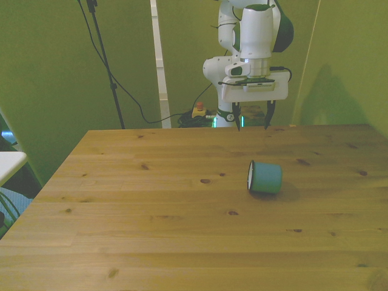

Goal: Flip the mug upright

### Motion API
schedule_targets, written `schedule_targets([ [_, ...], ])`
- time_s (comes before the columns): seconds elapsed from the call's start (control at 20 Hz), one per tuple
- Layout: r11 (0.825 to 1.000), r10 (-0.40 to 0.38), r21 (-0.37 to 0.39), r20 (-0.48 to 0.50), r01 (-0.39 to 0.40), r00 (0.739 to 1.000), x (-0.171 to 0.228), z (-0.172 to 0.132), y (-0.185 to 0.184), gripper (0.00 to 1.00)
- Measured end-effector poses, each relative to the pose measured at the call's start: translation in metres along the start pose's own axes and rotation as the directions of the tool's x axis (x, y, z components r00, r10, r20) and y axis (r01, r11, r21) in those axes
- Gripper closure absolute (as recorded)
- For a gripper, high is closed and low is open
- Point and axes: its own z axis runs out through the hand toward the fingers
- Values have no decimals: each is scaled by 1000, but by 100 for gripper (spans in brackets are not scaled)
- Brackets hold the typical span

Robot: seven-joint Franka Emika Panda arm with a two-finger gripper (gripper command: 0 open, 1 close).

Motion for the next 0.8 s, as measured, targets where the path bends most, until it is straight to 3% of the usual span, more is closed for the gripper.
schedule_targets([
  [0.3,999,17,48,-18,-16,1000,15,-4,-2,0],
  [0.6,985,46,168,-3,-45,999,74,-39,-13,0],
  [0.8,982,65,174,11,-66,998,105,-48,-21,0],
])
